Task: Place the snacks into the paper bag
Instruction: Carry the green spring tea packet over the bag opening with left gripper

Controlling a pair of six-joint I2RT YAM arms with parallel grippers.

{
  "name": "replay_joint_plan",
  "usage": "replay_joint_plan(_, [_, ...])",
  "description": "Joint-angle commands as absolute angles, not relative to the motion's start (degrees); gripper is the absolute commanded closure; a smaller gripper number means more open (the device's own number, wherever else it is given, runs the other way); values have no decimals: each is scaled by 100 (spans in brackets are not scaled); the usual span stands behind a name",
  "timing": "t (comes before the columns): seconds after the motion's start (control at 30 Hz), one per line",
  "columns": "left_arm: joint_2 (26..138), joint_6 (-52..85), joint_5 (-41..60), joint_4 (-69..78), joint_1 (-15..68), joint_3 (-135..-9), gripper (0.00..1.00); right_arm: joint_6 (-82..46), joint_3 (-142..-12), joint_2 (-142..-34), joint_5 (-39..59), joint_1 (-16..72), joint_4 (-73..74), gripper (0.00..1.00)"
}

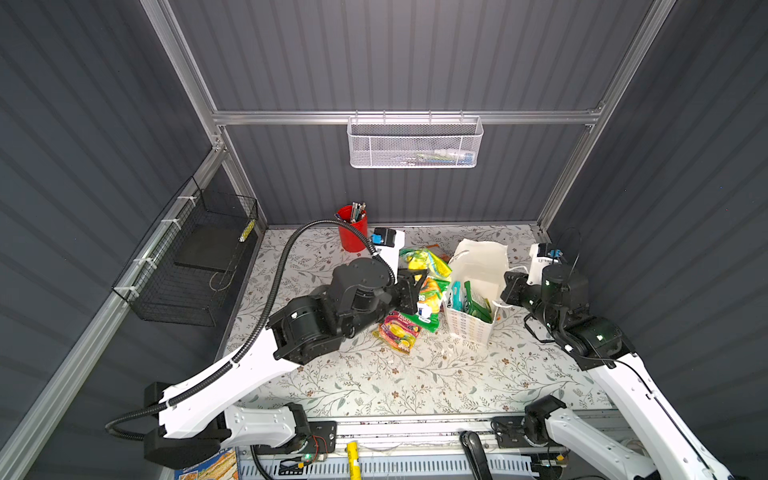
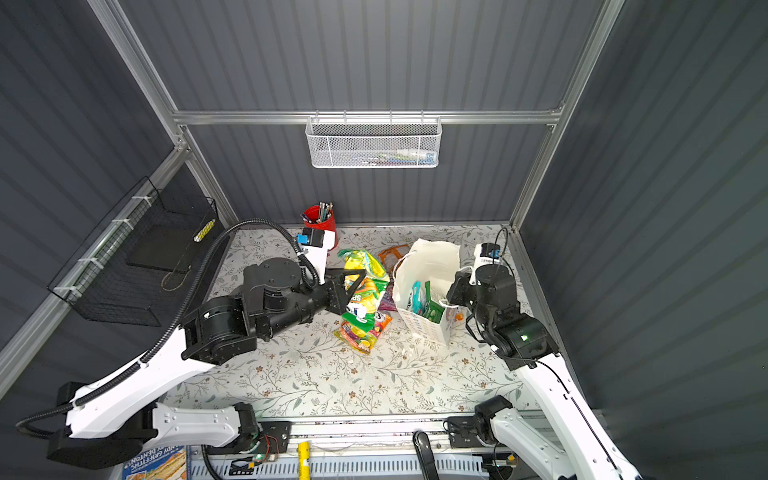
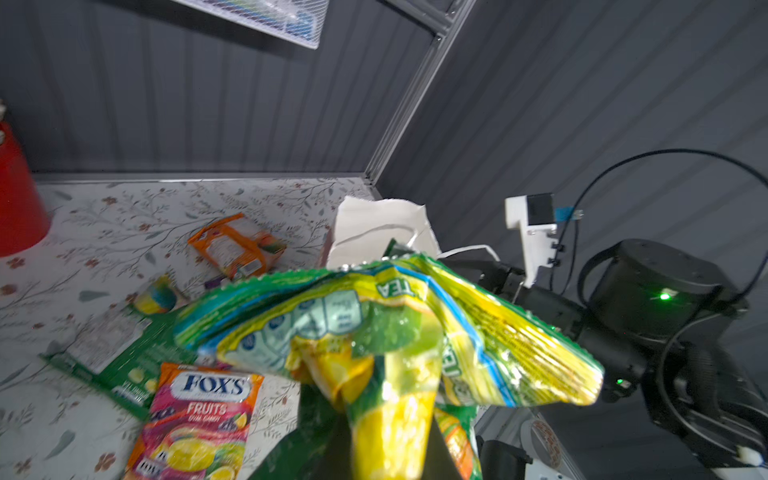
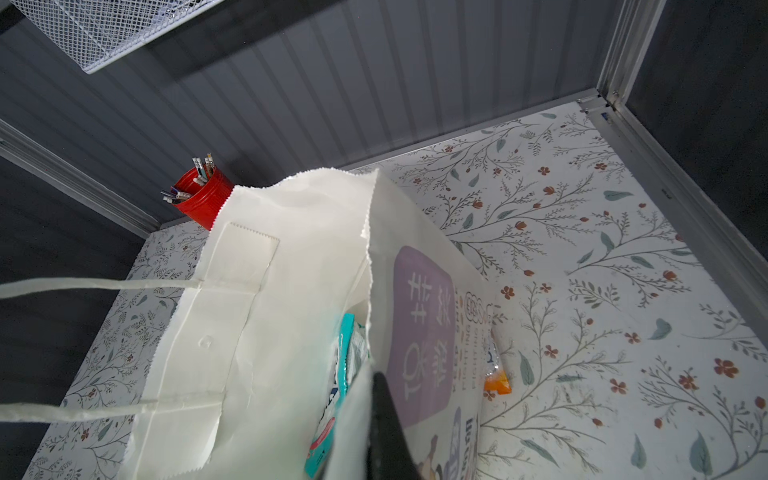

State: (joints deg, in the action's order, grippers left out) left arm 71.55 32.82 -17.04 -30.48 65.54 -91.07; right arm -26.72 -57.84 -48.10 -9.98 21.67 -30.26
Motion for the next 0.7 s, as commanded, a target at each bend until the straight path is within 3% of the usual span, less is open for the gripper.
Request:
replay_joint_plan(0.0, [7716,2846,-1012,-2599,6530,-9636,87,-2609,-5748,-4781,-933,2177,-3034,100])
replay_joint_plan(0.23, [8908,2623,-638,-2219,6530,-10425,87,-2597,-5740,-4816,-955,2180,-3042,100])
replay_joint_plan(0.67, [10322,2313,-1701,-2726,6430,-11603,87,-2582,-5754,-4755,-975,2180,-3080,100])
